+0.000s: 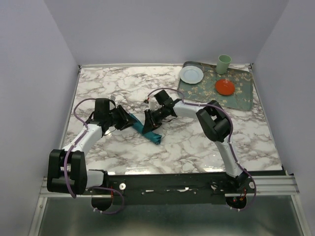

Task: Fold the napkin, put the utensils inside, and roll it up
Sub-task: Roll the napkin with the utensil

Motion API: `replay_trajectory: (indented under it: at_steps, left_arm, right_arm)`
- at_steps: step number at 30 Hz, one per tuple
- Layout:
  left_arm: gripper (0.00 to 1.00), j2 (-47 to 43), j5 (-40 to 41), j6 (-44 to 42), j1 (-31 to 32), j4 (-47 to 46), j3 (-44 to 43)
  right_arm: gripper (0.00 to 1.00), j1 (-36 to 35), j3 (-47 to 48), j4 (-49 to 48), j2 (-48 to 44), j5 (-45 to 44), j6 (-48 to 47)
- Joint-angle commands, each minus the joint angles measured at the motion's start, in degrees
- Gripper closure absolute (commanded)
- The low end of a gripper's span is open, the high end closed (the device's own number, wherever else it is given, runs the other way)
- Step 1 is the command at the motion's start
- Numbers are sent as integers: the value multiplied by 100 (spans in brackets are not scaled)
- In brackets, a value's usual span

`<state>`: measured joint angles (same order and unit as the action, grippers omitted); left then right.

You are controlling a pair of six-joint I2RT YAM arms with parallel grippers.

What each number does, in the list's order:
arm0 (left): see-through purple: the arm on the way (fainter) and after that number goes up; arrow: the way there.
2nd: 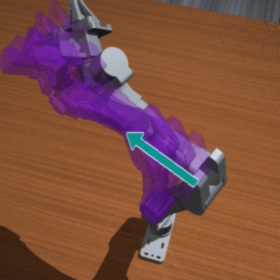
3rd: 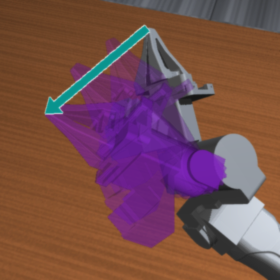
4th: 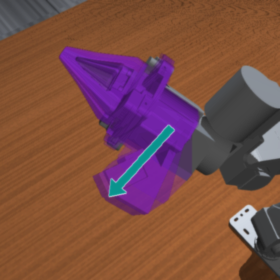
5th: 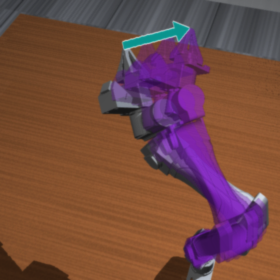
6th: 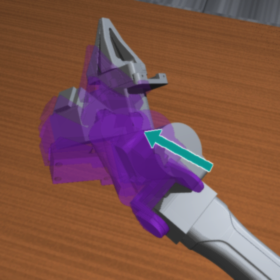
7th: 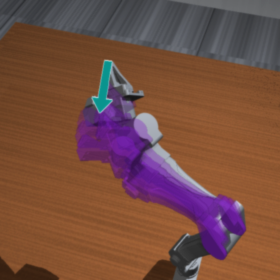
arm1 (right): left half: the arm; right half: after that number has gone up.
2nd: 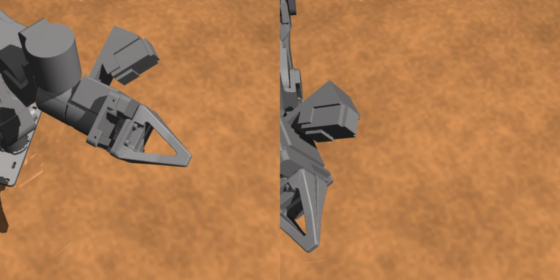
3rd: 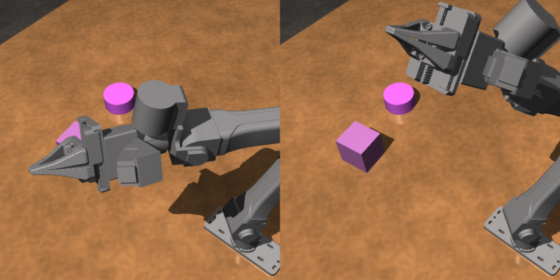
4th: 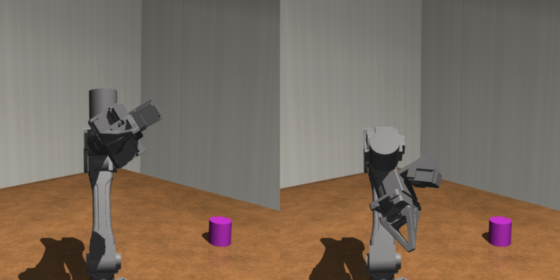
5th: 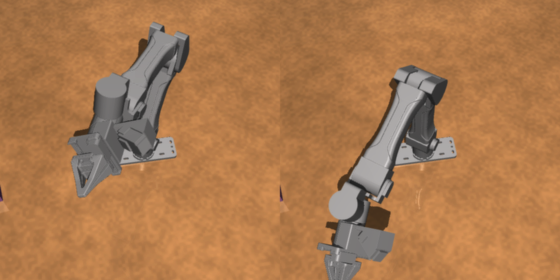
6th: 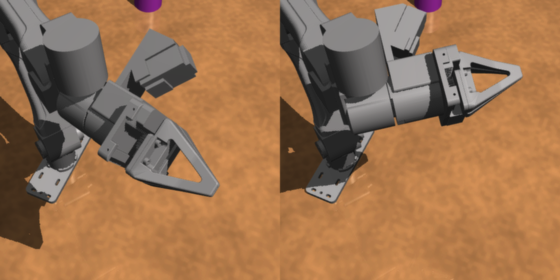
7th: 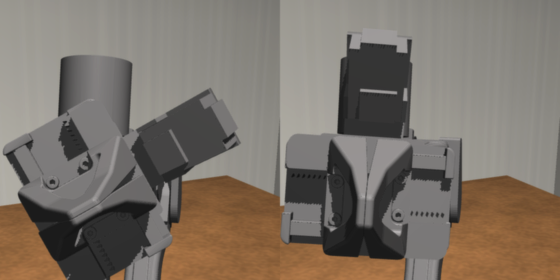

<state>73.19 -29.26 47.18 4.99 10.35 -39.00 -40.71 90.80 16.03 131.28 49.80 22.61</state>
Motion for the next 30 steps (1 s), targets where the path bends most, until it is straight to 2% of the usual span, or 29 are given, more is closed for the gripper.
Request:
replay_trajectory:
  at_steps: [1,5,10,19,25,30]
  left_arm:
    - [59,291,-387,142,335,-445,24]
    - [61,529,-327,371,467,-867,16]
    - [63,960,-362,397,564,-964,-151]
    - [65,1391,-256,406,599,-1237,-72]
    - [66,1576,-195,362,599,-1299,-46]
    - [66,1637,-177,345,590,-1316,-37]
  right_arm:
    - [62,107,-142,-171,257,557,358]
    - [59,160,-195,-171,231,408,279]
    - [55,186,-195,-162,187,302,261]
    - [54,239,-177,39,82,109,95]
    - [48,247,-142,636,-419,-479,-301]
    - [42,178,-63,1200,-1007,-1384,-652]
